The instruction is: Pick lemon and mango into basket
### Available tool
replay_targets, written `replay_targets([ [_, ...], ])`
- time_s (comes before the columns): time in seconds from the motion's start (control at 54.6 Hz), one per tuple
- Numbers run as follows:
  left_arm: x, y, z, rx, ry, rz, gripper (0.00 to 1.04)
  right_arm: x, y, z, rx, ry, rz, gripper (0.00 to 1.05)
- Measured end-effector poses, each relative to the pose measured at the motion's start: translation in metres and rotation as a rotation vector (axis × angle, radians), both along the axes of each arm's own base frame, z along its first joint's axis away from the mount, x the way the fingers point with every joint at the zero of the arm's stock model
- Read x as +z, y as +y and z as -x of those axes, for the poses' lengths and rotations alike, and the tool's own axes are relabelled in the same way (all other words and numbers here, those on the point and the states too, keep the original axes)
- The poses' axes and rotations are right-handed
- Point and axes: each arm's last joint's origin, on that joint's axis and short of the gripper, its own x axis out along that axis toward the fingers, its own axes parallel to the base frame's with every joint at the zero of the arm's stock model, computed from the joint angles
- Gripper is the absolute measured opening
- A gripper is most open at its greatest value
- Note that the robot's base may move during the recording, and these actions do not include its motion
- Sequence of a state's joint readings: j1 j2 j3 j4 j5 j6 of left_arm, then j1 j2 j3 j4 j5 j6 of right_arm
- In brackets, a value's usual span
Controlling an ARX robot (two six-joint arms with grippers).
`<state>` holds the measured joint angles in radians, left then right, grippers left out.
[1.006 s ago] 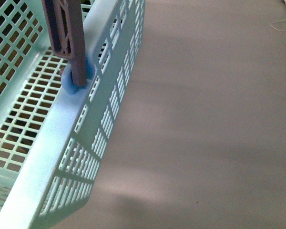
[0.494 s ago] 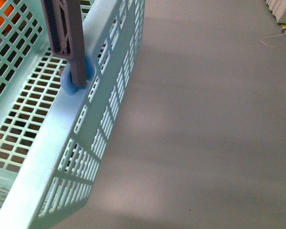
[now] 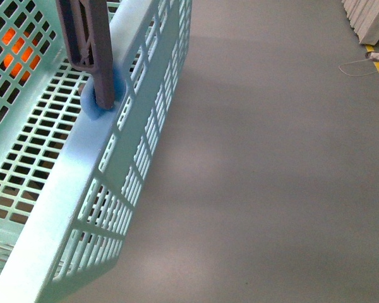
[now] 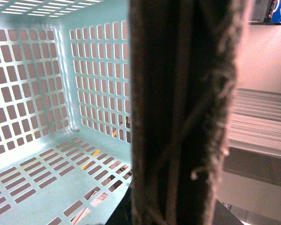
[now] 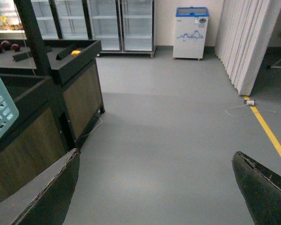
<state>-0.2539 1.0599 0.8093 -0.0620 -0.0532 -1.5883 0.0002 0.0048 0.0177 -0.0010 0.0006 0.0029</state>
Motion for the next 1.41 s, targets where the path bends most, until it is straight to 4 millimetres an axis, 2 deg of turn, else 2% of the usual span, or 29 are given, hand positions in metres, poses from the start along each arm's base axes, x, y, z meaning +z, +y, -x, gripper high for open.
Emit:
replay_targets([
  [1.409,0.002,-0.0008,0.0012,-0.003,-0.005,0.008,0.05,0.0001,0.0,0.0001,0.001,-0.001,0.0,0.96],
])
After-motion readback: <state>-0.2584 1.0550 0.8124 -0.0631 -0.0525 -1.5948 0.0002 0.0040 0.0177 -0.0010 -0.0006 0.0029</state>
